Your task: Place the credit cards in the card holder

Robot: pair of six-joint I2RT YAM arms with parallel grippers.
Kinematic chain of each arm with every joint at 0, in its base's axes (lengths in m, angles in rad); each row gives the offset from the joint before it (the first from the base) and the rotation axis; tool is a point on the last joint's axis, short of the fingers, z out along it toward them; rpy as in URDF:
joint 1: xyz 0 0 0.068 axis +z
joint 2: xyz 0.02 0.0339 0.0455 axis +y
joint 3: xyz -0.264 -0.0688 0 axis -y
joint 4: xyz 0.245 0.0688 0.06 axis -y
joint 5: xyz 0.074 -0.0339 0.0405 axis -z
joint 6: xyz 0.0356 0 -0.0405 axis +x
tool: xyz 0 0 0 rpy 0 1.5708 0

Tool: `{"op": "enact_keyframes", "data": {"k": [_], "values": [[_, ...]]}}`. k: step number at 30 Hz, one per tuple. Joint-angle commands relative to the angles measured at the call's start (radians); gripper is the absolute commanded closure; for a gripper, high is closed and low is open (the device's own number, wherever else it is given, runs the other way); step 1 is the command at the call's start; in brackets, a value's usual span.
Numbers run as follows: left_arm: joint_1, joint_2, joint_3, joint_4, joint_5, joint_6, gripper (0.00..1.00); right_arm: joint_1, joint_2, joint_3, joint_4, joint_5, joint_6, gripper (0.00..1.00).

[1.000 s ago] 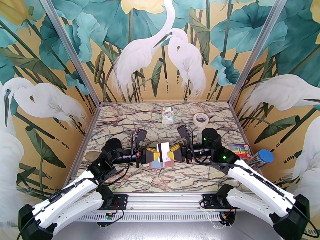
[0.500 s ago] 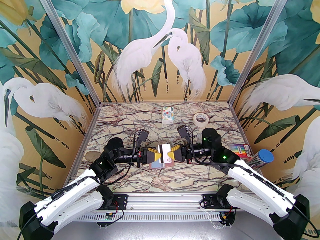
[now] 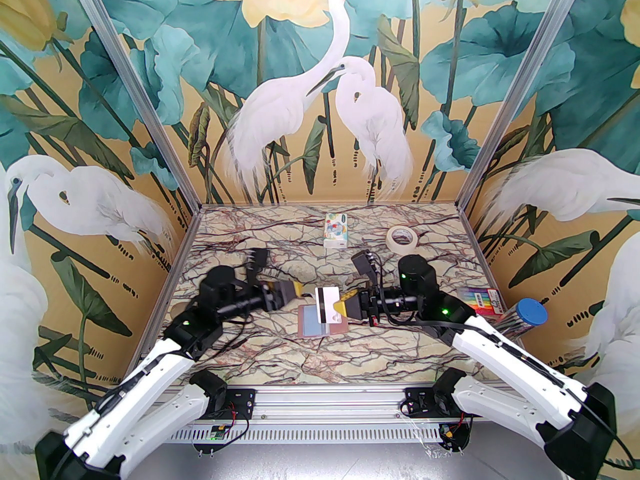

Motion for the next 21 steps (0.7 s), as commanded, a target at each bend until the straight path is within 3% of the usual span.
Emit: {"op": "enact_keyframes", "data": {"k": [1, 5, 14, 21], "values": [[0.066, 0.002, -0.081, -0.035, 0.049, -0.082, 0.30, -0.010, 0.011, 0.002, -0.045, 0.076, -0.029, 1.00], [0.066, 0.101, -0.148, 0.066, 0.113, -0.120, 0.37, -0.057, 0.077, -0.022, -0.059, 0.139, 0.016, 1.00], [0.062, 0.422, -0.200, 0.317, 0.209, -0.132, 0.74, -0.091, 0.339, -0.030, -0.029, 0.177, 0.140, 1.00], [0.026, 0.586, -0.199, 0.401, 0.161, -0.118, 0.83, -0.090, 0.479, -0.036, 0.011, 0.202, 0.207, 1.00]]}}
